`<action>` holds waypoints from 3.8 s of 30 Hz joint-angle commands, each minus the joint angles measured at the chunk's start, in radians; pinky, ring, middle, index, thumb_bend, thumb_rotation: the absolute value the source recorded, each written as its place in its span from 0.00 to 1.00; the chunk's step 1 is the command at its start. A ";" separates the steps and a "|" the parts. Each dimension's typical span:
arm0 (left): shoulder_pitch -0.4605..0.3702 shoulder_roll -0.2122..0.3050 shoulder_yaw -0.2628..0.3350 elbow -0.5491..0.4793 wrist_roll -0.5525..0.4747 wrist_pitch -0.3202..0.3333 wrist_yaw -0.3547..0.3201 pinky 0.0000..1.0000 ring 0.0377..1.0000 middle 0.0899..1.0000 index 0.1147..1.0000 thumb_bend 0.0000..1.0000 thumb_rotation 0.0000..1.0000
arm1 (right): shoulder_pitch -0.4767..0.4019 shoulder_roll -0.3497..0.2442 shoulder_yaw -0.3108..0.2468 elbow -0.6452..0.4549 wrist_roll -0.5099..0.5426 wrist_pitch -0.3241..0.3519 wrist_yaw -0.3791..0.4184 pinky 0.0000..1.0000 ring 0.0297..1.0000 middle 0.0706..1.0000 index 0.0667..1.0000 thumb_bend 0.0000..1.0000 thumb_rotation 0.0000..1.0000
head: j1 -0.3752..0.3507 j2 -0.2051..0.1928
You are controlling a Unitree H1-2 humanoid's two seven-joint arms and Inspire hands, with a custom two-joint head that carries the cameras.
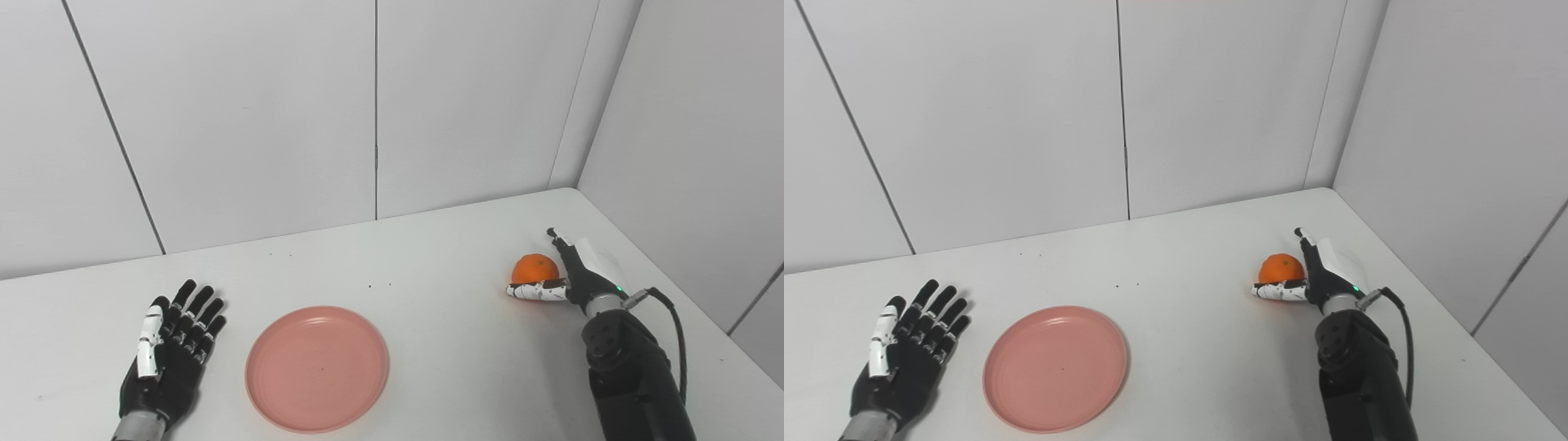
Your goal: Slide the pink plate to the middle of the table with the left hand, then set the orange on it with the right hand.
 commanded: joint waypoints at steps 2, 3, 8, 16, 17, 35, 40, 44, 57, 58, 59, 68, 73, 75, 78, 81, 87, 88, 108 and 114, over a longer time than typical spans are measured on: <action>0.015 0.006 0.001 0.005 0.004 0.045 0.019 0.98 0.94 0.94 0.93 0.32 1.00 | -0.043 -0.017 -0.020 -0.005 -0.004 -0.005 -0.003 0.53 0.68 0.72 0.91 1.00 0.38 | 0.000 0.002; 0.015 0.005 0.002 0.003 0.004 0.047 0.022 0.98 0.94 0.93 0.93 0.32 1.00 | -0.044 -0.015 -0.023 -0.003 -0.003 -0.005 -0.001 0.50 0.65 0.70 0.91 1.00 0.38 | 0.000 0.002; 0.015 0.005 0.001 0.006 0.006 0.044 0.020 0.98 0.94 0.94 0.94 0.32 1.00 | -0.049 -0.011 -0.030 0.008 -0.004 -0.005 0.011 0.56 0.70 0.77 0.89 1.00 0.38 | 0.000 0.002; 0.016 0.007 -0.001 0.005 0.008 0.038 0.017 0.97 0.93 0.93 0.93 0.32 1.00 | -0.050 -0.029 -0.012 0.030 0.013 -0.005 0.033 0.48 0.62 0.69 0.86 1.00 0.36 | 0.004 0.008; 0.015 0.007 -0.001 0.005 0.009 0.038 0.017 0.97 0.93 0.93 0.93 0.32 1.00 | -0.050 -0.031 -0.010 0.031 0.017 -0.005 0.035 0.58 0.72 0.78 0.86 1.00 0.35 | 0.004 0.008; 0.015 0.006 0.001 0.008 0.000 0.036 0.006 0.98 0.94 0.94 0.93 0.32 1.00 | -0.051 -0.084 0.069 0.085 0.039 -0.005 -0.006 0.38 0.41 0.46 0.46 0.56 0.15 | 0.011 0.014; 0.015 0.006 0.002 0.011 -0.003 0.038 0.005 0.98 0.94 0.94 0.94 0.32 1.00 | -0.041 -0.093 0.073 0.062 0.070 -0.005 -0.027 0.33 0.36 0.42 0.45 0.52 0.13 | 0.016 0.016; 0.016 0.008 -0.003 0.009 0.005 0.035 0.006 0.98 0.94 0.94 0.94 0.32 1.00 | -0.035 -0.096 0.072 0.037 0.087 -0.005 -0.043 0.34 0.36 0.42 0.45 0.52 0.13 | 0.019 0.018; 0.019 0.007 -0.016 0.014 0.012 0.018 0.000 0.97 0.93 0.94 0.93 0.33 1.00 | -0.059 -0.050 0.089 -0.215 0.029 -0.005 -0.013 0.35 0.41 0.45 0.45 0.52 0.13 | 0.040 0.020; 0.019 0.007 -0.017 0.014 0.013 0.016 -0.002 0.97 0.93 0.94 0.94 0.33 1.00 | -0.064 -0.047 0.102 -0.238 0.035 -0.005 -0.012 0.34 0.40 0.45 0.45 0.52 0.13 | 0.045 0.021; 0.020 0.007 -0.019 0.015 0.014 0.014 -0.002 0.97 0.93 0.94 0.94 0.33 1.00 | -0.068 -0.045 0.114 -0.258 0.041 -0.006 -0.012 0.34 0.40 0.44 0.45 0.52 0.13 | 0.048 0.022; 0.024 -0.008 -0.031 -0.001 0.019 0.020 0.011 0.96 0.93 0.94 0.93 0.35 1.00 | -0.123 0.005 0.191 -0.356 0.005 -0.005 0.035 0.36 0.41 0.45 0.45 0.52 0.13 | 0.123 0.039; 0.037 -0.029 -0.049 -0.028 0.041 0.022 0.033 0.95 0.93 0.93 0.93 0.35 1.00 | -0.144 0.042 0.229 -0.389 -0.027 -0.005 0.095 0.36 0.41 0.45 0.45 0.52 0.13 | 0.230 0.053; 0.046 -0.044 -0.058 -0.051 0.052 0.031 0.047 0.94 0.93 0.94 0.93 0.35 1.00 | -0.150 0.052 0.258 -0.395 -0.023 -0.006 0.106 0.36 0.41 0.45 0.45 0.52 0.13 | 0.270 0.062; 0.057 -0.065 -0.073 -0.078 0.072 0.038 0.071 0.93 0.92 0.93 0.91 0.36 1.00 | -0.159 0.058 0.305 -0.391 -0.008 -0.014 0.098 0.37 0.41 0.44 0.45 0.52 0.13 | 0.329 0.074; 0.061 -0.087 -0.090 -0.102 0.094 0.051 0.100 0.92 0.91 0.92 0.91 0.36 1.00 | -0.167 0.065 0.339 -0.383 0.014 -0.021 0.086 0.36 0.40 0.44 0.45 0.52 0.13 | 0.406 0.093; 0.060 -0.119 -0.120 -0.131 0.129 0.076 0.141 0.90 0.90 0.91 0.90 0.35 1.00 | -0.178 0.106 0.408 -0.368 0.044 -0.022 0.074 0.33 0.38 0.44 0.45 0.52 0.13 | 0.493 0.112; 0.060 -0.124 -0.125 -0.134 0.134 0.079 0.147 0.90 0.90 0.91 0.90 0.35 1.00 | -0.178 0.110 0.416 -0.367 0.045 -0.023 0.072 0.32 0.38 0.43 0.45 0.52 0.13 | 0.519 0.118; 0.050 -0.169 -0.164 -0.130 0.222 0.060 0.191 0.85 0.86 0.87 0.86 0.39 1.00 | -0.159 0.163 0.566 -0.311 0.050 -0.031 0.045 0.28 0.34 0.39 0.49 0.53 0.00 | 0.668 0.153; 0.052 -0.178 -0.165 -0.127 0.249 0.045 0.208 0.82 0.84 0.84 0.84 0.38 1.00 | -0.173 0.167 0.599 -0.250 0.066 -0.061 0.025 0.28 0.36 0.39 0.48 0.53 0.00 | 0.678 0.156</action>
